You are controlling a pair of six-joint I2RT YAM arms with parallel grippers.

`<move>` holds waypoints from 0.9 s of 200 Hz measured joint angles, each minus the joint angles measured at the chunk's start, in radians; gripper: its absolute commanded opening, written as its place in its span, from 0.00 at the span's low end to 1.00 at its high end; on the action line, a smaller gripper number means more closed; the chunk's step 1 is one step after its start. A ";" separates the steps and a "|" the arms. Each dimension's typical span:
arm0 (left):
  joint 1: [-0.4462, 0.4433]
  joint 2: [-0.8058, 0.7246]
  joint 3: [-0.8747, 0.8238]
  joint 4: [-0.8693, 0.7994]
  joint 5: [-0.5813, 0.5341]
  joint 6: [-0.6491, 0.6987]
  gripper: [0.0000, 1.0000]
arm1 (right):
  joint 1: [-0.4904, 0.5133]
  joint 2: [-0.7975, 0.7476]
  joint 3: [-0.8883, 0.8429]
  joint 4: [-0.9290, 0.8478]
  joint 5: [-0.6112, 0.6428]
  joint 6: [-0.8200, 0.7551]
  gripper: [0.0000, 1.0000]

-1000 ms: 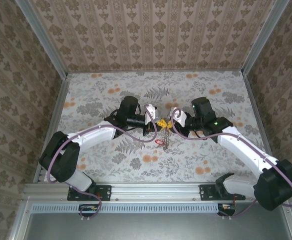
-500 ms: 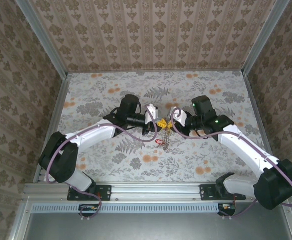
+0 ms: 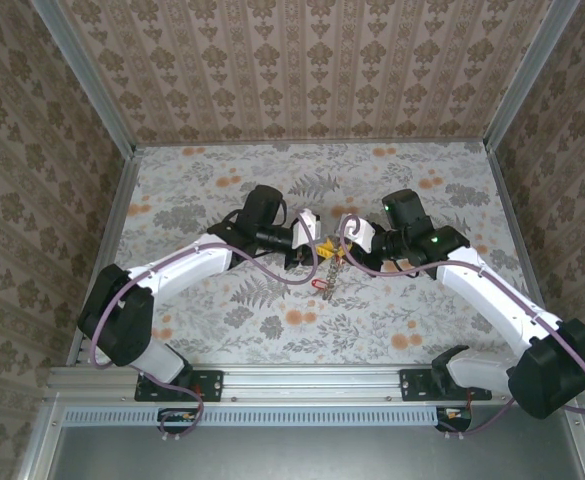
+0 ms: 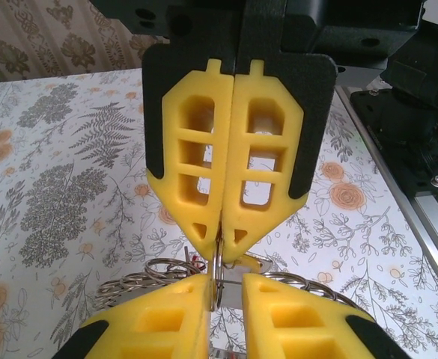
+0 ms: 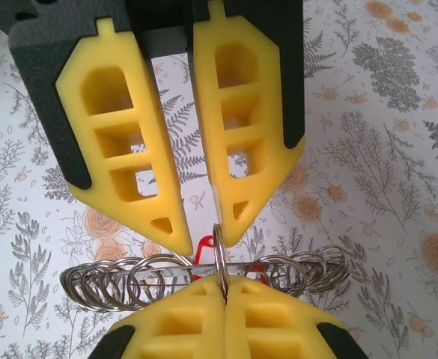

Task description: Put the keys on the keyring

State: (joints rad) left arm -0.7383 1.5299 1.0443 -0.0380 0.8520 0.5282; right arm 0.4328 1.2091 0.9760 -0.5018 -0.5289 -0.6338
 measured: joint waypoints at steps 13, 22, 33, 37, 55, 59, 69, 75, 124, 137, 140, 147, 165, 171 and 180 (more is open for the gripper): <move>-0.002 0.003 0.008 -0.007 0.000 0.001 0.18 | 0.003 0.001 0.007 -0.005 0.002 0.000 0.00; -0.003 0.007 0.014 -0.009 0.000 0.003 0.17 | 0.005 0.002 0.011 -0.005 0.002 0.000 0.00; -0.005 0.011 0.021 -0.015 0.000 0.004 0.14 | 0.007 0.002 0.013 -0.005 0.002 -0.001 0.00; -0.005 0.013 0.024 -0.017 0.000 0.006 0.12 | 0.008 0.002 0.013 -0.006 0.002 -0.001 0.00; -0.007 0.015 0.029 -0.024 -0.003 0.010 0.00 | 0.011 0.002 0.017 -0.013 0.005 -0.003 0.00; -0.007 0.015 0.030 -0.025 -0.004 0.018 0.00 | 0.011 0.002 0.018 -0.018 0.006 -0.003 0.00; -0.007 0.016 0.032 -0.030 -0.006 0.018 0.00 | 0.012 0.002 0.018 -0.019 0.007 -0.004 0.00; -0.007 0.016 0.032 -0.030 -0.007 0.019 0.00 | 0.013 0.002 0.018 -0.019 0.009 -0.003 0.00; 0.000 0.016 -0.006 0.057 0.012 -0.023 0.00 | 0.015 -0.010 -0.002 0.004 0.035 0.000 0.10; 0.006 0.016 -0.026 0.098 0.031 -0.052 0.00 | 0.014 -0.012 -0.013 0.024 0.029 0.007 0.12; 0.006 0.016 -0.029 0.103 0.035 -0.058 0.00 | 0.014 -0.013 -0.017 0.031 0.027 0.006 0.12; 0.008 0.016 -0.036 0.118 0.044 -0.071 0.00 | 0.012 -0.014 -0.026 0.045 0.020 0.010 0.13; 0.014 0.016 -0.045 0.151 0.064 -0.100 0.00 | 0.005 -0.021 -0.045 0.079 0.000 0.019 0.14; 0.015 0.016 -0.047 0.166 0.070 -0.110 0.00 | 0.002 -0.024 -0.052 0.092 -0.008 0.023 0.14; 0.016 0.016 -0.051 0.181 0.076 -0.119 0.00 | -0.005 -0.025 -0.057 0.103 -0.021 0.029 0.13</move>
State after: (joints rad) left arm -0.7227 1.5455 0.9936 0.1429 0.9283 0.4091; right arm 0.4282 1.1839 0.9188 -0.3985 -0.5503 -0.6052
